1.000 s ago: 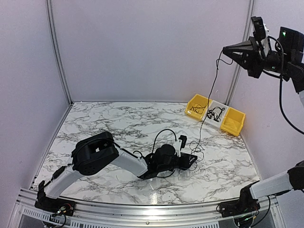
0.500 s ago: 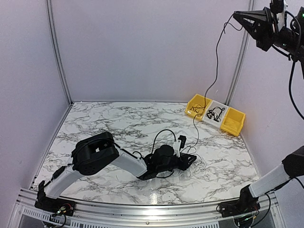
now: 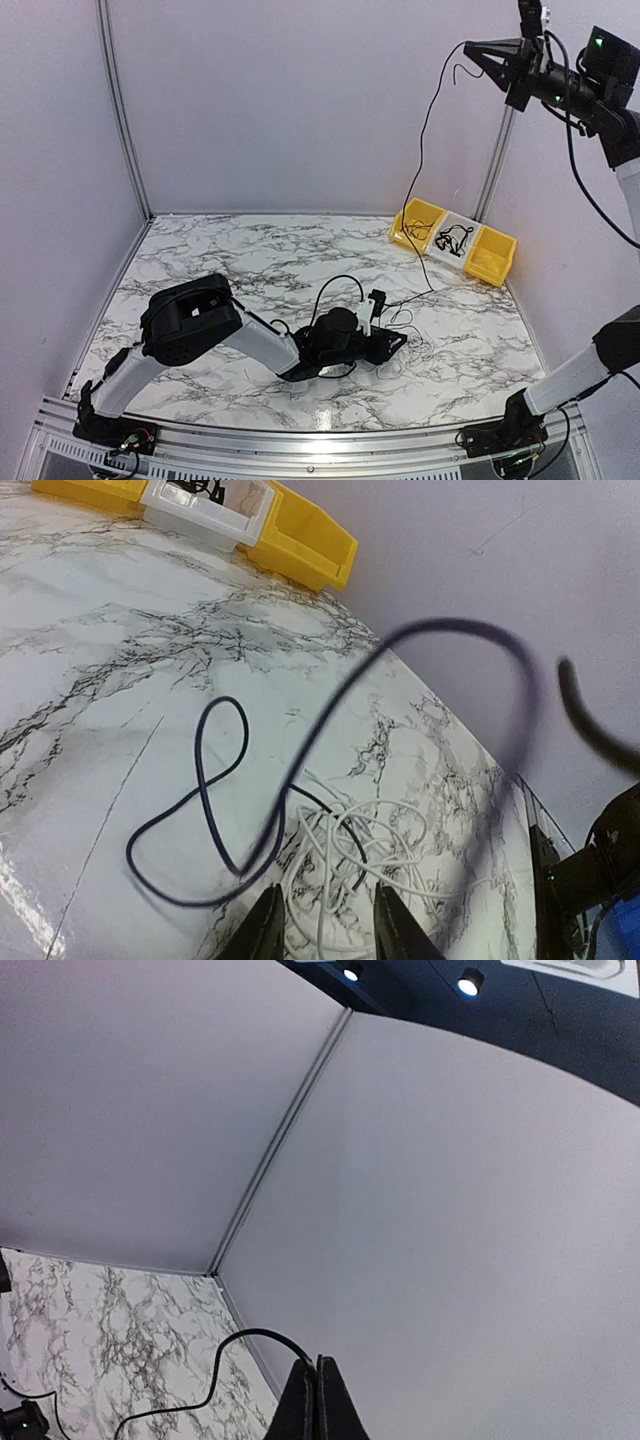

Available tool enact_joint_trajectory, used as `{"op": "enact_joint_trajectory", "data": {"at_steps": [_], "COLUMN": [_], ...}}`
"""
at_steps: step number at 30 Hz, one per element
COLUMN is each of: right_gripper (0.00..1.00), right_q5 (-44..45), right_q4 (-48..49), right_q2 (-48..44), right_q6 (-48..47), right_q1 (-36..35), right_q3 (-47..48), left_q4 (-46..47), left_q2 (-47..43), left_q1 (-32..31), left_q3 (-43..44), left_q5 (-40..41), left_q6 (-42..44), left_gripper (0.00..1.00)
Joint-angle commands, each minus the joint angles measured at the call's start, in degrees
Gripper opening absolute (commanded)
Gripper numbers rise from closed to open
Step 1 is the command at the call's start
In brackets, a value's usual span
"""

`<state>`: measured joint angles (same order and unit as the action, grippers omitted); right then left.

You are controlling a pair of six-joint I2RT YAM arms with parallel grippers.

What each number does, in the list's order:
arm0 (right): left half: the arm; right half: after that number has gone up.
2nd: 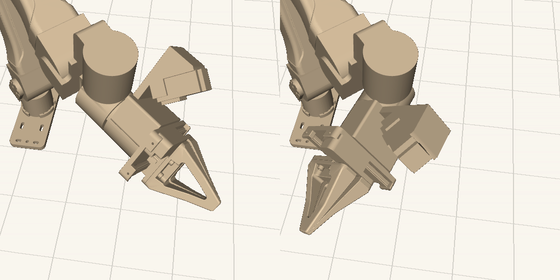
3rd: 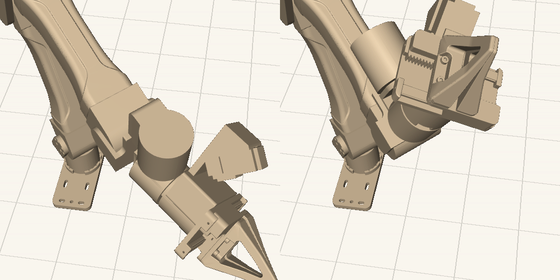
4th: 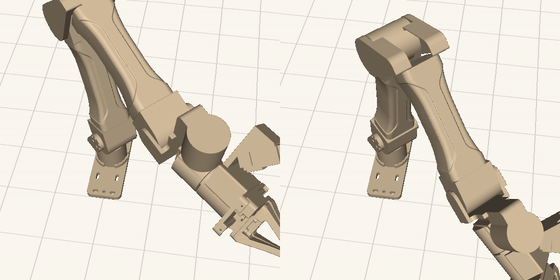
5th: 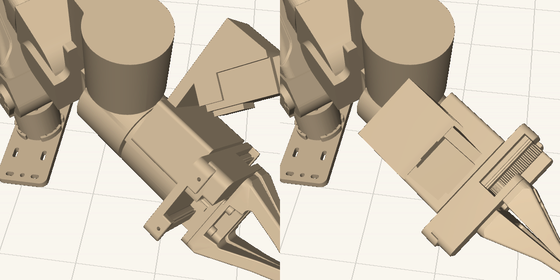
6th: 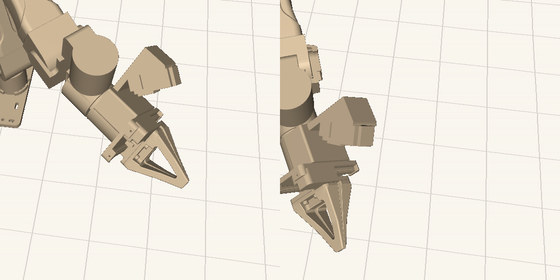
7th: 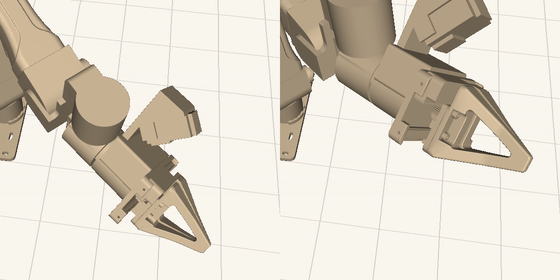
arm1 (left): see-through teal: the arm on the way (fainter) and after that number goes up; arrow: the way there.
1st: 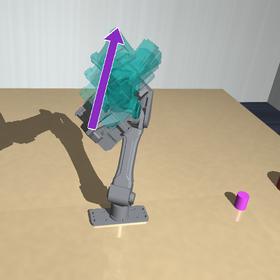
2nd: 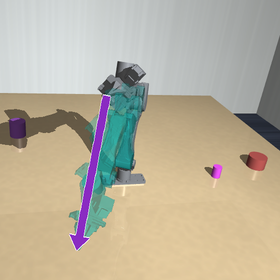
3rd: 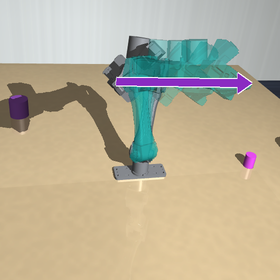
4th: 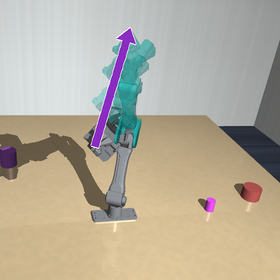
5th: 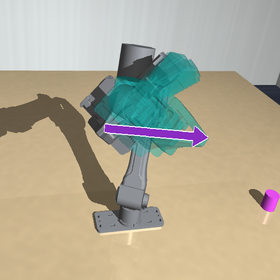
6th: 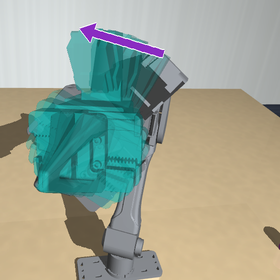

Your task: Untangle the cables

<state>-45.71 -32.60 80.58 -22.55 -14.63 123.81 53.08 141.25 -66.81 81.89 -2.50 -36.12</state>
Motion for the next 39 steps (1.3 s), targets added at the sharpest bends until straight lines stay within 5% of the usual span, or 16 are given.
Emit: {"op": "enact_joint_trajectory", "data": {"at_steps": [1, 7, 15, 21, 39], "right_gripper": [0.00, 0.00, 0.00, 0.00, 0.00], "right_q5": [10.86, 16.95, 12.40, 16.40, 29.36], "right_q4": [3.25, 5.19, 11.21, 15.41, 19.14], "right_q2": [-1.68, -2.97, -9.63, -10.12, 1.99], "right_q6": [0.73, 0.64, 2.35, 0.65, -1.05], "right_q1": [0.39, 0.55, 0.84, 1.46, 10.92], "right_q3": [-2.97, -8.85, -38.01, -48.26, -26.02], "left_q4": [0.32, 3.61, 3.75, 3.39, 2.20], "left_q2": [-5.87, -15.31, -28.08, -31.13, -32.26], "left_q1": [-0.17, -0.59, -0.69, -0.69, -1.05], "left_q3": [-5.63, -16.13, -31.01, -34.96, -38.56], "left_q5": [0.91, 2.14, 7.14, 7.01, 6.05], "left_q6": [2.75, 5.18, 10.59, 9.88, 7.99], "left_gripper": [0.35, 0.41, 0.49, 0.49, 0.49]}}
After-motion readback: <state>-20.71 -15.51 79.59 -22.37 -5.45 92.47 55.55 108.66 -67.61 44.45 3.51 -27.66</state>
